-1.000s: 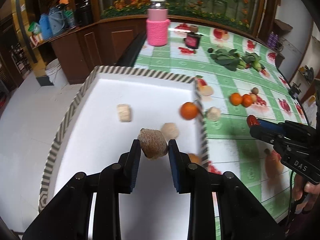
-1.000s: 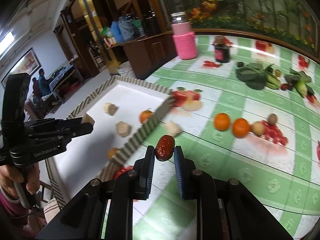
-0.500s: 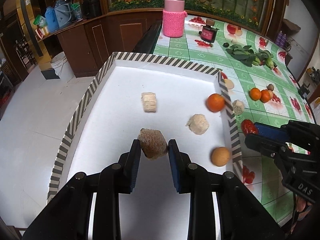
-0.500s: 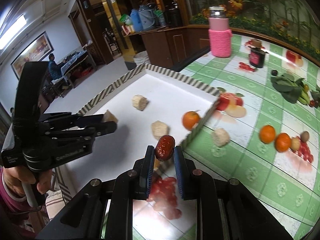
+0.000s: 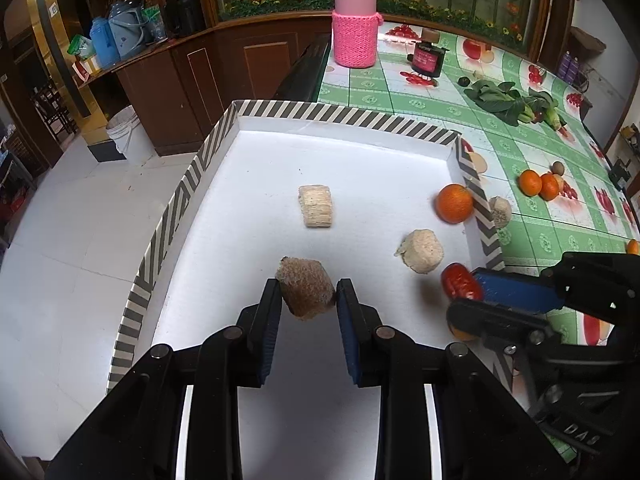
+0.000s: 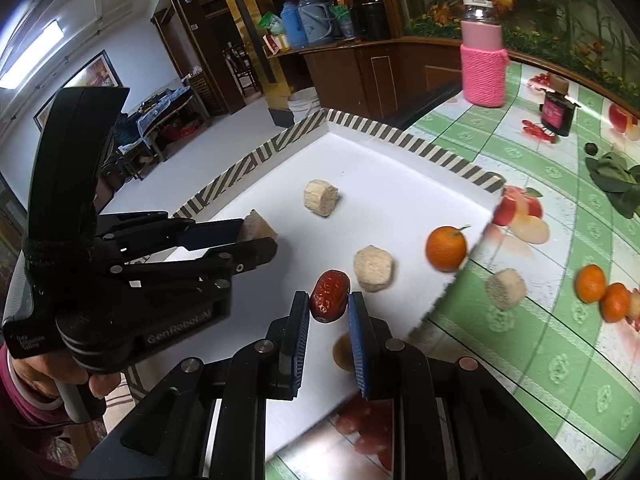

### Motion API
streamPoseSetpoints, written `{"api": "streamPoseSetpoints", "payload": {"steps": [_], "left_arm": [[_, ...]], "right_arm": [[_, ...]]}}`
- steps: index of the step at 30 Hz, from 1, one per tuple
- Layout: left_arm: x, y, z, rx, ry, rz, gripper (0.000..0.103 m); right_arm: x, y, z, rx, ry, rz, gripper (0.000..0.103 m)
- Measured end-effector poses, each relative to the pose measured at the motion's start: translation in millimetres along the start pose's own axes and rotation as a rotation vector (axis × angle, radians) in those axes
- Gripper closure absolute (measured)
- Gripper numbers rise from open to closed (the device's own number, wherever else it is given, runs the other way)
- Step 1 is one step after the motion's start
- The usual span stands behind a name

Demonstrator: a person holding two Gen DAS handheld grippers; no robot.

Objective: Organize fruits
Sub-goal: 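Carry the date and round cake into the white tray and open both tools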

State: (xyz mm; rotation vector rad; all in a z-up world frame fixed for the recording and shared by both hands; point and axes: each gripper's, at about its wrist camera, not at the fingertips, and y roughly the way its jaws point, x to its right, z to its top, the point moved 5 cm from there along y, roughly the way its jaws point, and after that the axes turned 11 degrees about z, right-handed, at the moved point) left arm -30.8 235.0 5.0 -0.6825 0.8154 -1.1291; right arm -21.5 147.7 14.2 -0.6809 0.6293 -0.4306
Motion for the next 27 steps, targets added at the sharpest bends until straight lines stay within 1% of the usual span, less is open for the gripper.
{"api": "streamPoseSetpoints", "payload": {"steps": [16,20,22,24,25,26,27], "left_arm": [[-2.2,20.4,0.2,-0.047,-0.001,0.023,0.077],[-3.0,23.4,-0.8,-0.062,-0.004,0.028,0.077],[-3.9,22.7,-1.0,-0.061,-0.009,0.034,0.077],[-4.7,23.2,-1.4,-0.065,-0.014,0.034,0.076],[-5.3,23.1,-1.3,-0.068,-0.017,0.035,0.075],[-6.1,22.4,-1.4,-0.070,-0.021,0.039,0.069],[-6.4,22.0,-0.8,-0.069,-0.025,0.039,0.059]], "right_arm": [[-2.6,42.5,2.4,-0.090,-0.041,-0.025,0.083],[-0.7,47.2,-0.1,-0.091,-0.050,-0.053,0.082],[1.4,45.0,1.2,-0.078,-0.028,-0.030,0.076],[3.0,41.1,1.8,-0.071,-0.017,-0.025,0.069],[3.5,37.3,1.3,-0.065,-0.012,-0.022,0.069],[3.8,33.7,1.0,-0.061,-0.008,-0.018,0.068],[4.8,30.0,0.6,-0.061,-0.003,-0.018,0.066]]}}
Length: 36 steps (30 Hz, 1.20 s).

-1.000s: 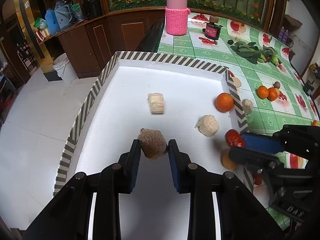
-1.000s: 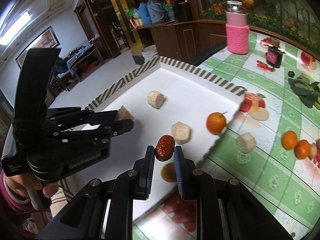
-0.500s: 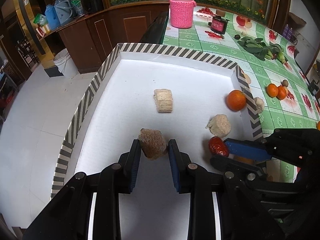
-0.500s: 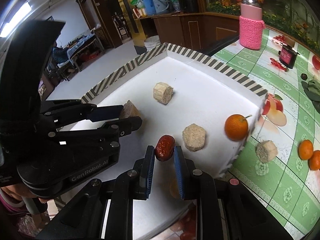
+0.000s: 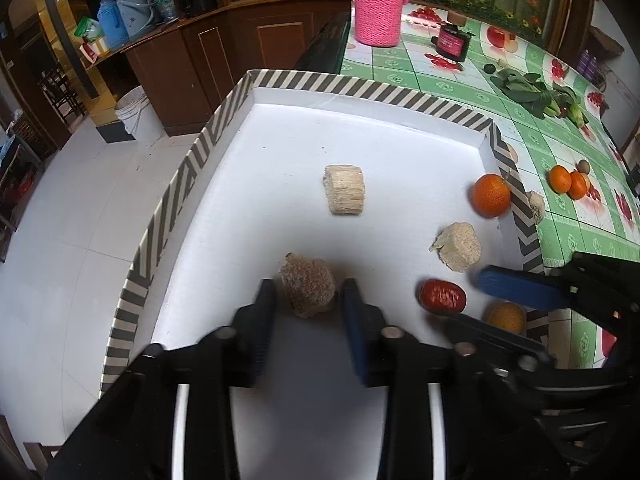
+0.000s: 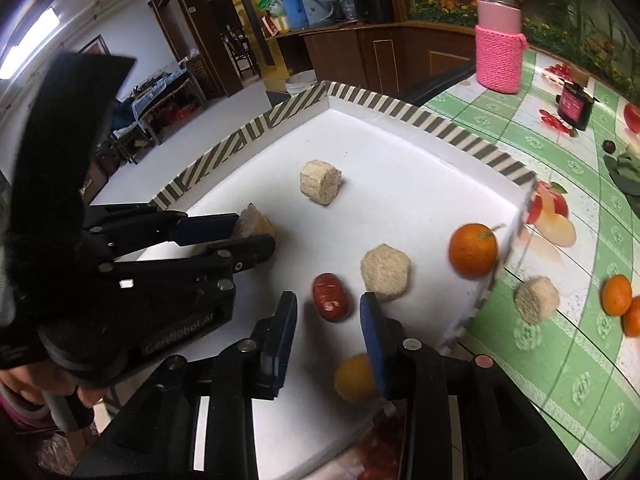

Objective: Organize fruits
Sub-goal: 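Carry the date and round cake into the white tray and open both tools, then grasp an orange with the left tool while the right tool grasps another orange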

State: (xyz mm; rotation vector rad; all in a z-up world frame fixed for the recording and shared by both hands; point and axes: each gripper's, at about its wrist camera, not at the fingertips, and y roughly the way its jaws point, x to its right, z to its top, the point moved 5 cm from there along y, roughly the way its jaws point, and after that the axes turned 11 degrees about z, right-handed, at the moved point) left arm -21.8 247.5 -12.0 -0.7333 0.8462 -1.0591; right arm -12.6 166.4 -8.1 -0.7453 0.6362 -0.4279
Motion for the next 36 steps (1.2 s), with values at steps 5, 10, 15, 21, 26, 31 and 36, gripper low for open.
{"api": "streamPoseSetpoints", "payload": {"steps": [5,10,15,21,26,31,36], "left_arm": [[0.7,-16.7,3.2,0.055,-0.023,0.019,0.046],[12.8,-39.0,8.5,0.116,-0.017,0.022,0.044],[38.3,-60.8,15.0,0.170,-0.003,-0.018,0.044],[84.5,-76.7,20.1,0.177,0.037,-0.108,0.044],[122.1,-82.4,21.5,0.163,0.064,-0.176,0.045],[161.8,-83.6,25.4,0.158,0.117,-0.206,0.045],[190.3,-76.3,30.8,0.141,0.160,-0.220,0.045]], "right_arm": [[4.2,-29.3,-4.4,0.042,0.011,-0.005,0.055],[16.4,-61.7,-8.2,0.119,0.045,-0.012,0.046],[39.1,-91.7,-20.4,0.157,0.083,-0.063,0.042],[76.1,-134.8,-51.6,0.198,0.138,-0.149,0.037],[120.3,-174.4,-85.3,0.212,0.205,-0.264,0.037],[154.0,-202.2,-108.9,0.227,0.259,-0.332,0.037],[169.7,-206.1,-114.4,0.240,0.278,-0.313,0.037]]}}
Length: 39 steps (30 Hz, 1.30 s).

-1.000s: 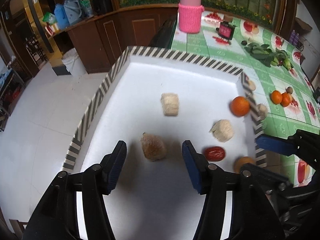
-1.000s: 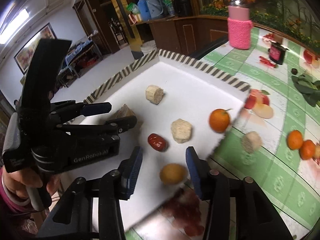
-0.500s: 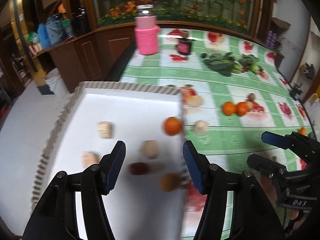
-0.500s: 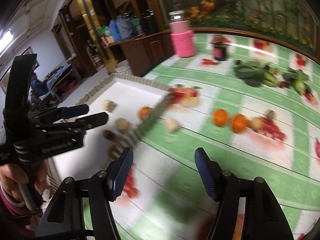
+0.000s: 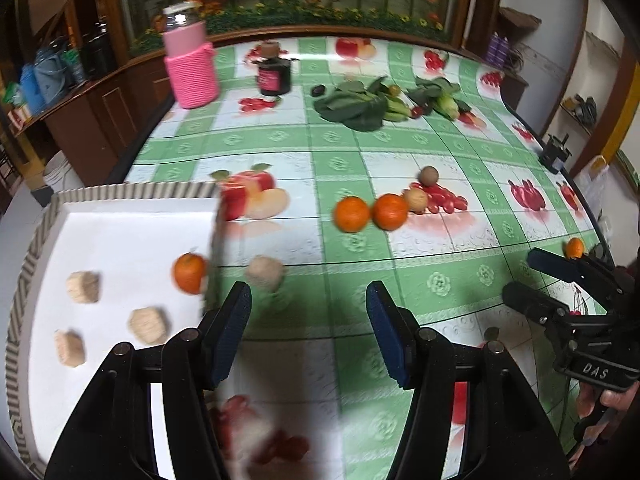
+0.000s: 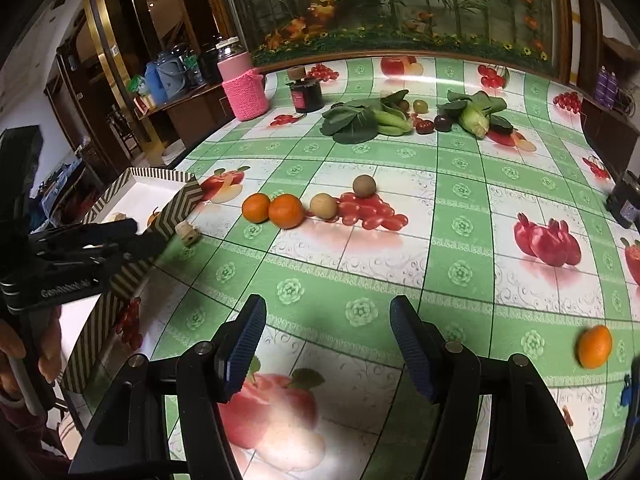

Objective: Organize fruits
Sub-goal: 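Grasp an orange with the left tool while the right tool grasps another orange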

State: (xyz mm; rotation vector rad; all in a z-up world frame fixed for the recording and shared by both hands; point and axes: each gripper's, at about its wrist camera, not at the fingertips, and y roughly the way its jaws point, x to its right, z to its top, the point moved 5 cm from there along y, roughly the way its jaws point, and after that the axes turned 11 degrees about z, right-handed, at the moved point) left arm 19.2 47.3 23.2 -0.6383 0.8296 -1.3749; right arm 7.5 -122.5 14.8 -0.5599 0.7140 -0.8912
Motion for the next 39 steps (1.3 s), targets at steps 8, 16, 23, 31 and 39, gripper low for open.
{"api": "streamPoseSetpoints", "payload": {"steps": [8,16,23,31,39], "left_arm": [[20.1,30.7,18.7,-0.046,0.046,-0.047,0.045],[25.8,57.4,36.2,-0.051,0.076,-0.066,0.045],[27.0,75.4,41.0,-0.063,0.092,-0.080,0.045],[29.5,83.4,43.7,-0.071,0.089,-0.110,0.061],[22.7,80.9,39.3,-0.070,0.082,-0.077,0.077]], "right_arm": [[1.4,20.7,13.6,-0.026,-0.022,0.014,0.038],[6.6,36.2,23.5,-0.047,-0.023,0.016,0.038],[7.8,50.5,29.4,-0.066,-0.028,0.019,0.038],[8.1,61.2,35.2,-0.080,-0.028,0.025,0.043],[-3.5,79.6,41.8,-0.092,-0.047,0.052,0.050]]}}
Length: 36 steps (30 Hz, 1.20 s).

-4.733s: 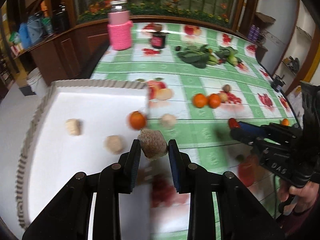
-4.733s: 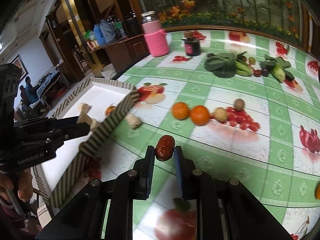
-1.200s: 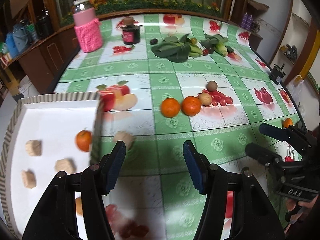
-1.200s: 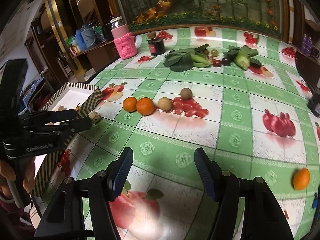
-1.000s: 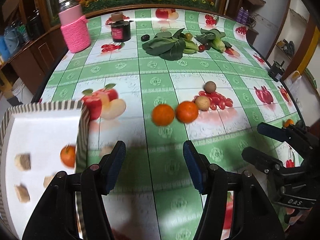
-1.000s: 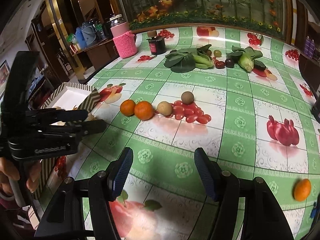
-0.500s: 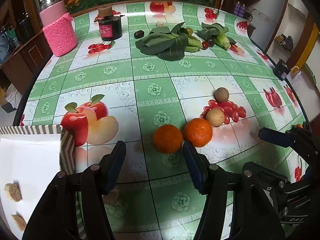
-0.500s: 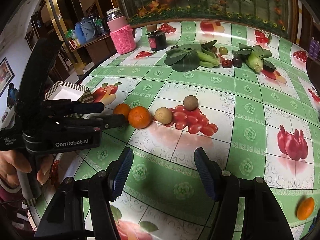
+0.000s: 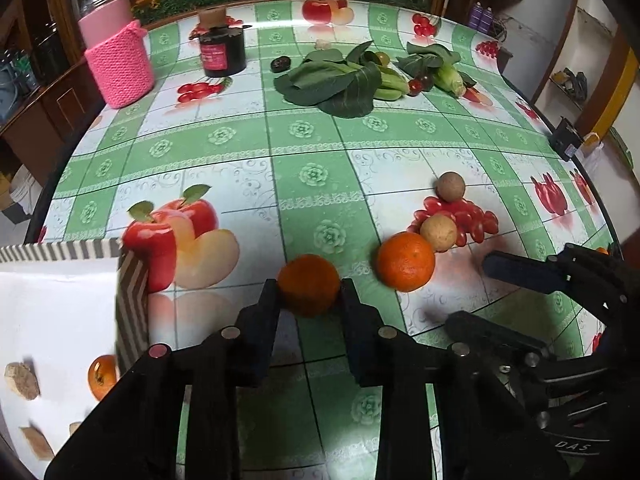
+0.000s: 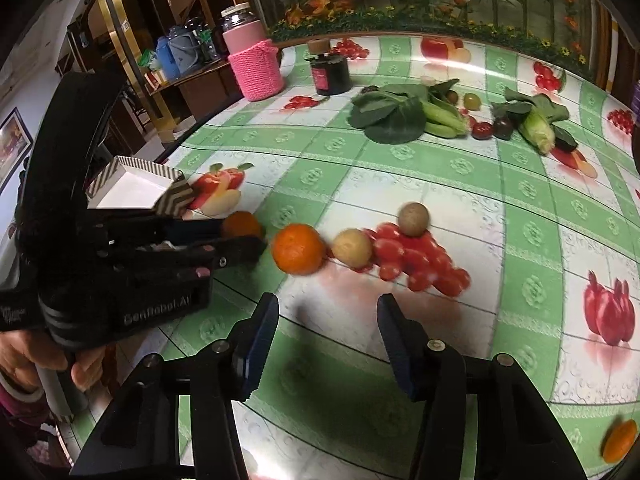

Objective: Organize fruits
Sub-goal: 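Grasp an orange with the left tool while the right tool grasps another orange, then carry both oranges into the white tray and open both tools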

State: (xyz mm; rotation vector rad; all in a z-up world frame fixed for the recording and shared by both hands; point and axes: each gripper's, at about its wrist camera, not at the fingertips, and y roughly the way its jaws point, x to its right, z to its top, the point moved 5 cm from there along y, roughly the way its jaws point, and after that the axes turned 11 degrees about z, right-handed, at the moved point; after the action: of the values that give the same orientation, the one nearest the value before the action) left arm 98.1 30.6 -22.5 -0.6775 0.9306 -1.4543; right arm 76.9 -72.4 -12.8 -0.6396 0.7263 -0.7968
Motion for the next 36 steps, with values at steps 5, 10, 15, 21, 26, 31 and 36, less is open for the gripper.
{"api": "streamPoseSetpoints", "payload": {"steps": [5,10,15,21,26,31,36], "left_arm": [[-9.0,-7.3,-1.8,0.011,-0.013,0.039,0.077],[-19.1,-15.2,-5.1,0.014,-0.028,0.059,0.077],[-25.6,-19.3,-10.5,0.011,-0.047,0.065,0.076],[-27.5,-32.5,-18.1,0.026,-0.059,0.053,0.076],[-31.6,-44.5,-24.6,0.042,-0.071,0.052,0.076],[-37.7,-55.9,-33.2,0.057,-0.078,0.064,0.076],[-44.6,-68.2,-45.7,0.068,-0.086,0.077,0.076]], "right_arm": [[-5.6,15.5,9.2,-0.013,-0.010,0.012,0.050],[-2.6,26.6,17.8,-0.008,-0.003,-0.003,0.050],[-4.4,36.1,23.0,-0.006,-0.012,0.004,0.070],[-8.9,24.3,13.9,-0.002,-0.008,-0.016,0.071],[-17.4,4.7,7.0,0.029,-0.009,-0.011,0.071],[-31.2,-9.1,-0.4,0.047,-0.013,-0.006,0.071],[-51.4,-16.3,-4.4,0.059,-0.023,0.028,0.071]]}}
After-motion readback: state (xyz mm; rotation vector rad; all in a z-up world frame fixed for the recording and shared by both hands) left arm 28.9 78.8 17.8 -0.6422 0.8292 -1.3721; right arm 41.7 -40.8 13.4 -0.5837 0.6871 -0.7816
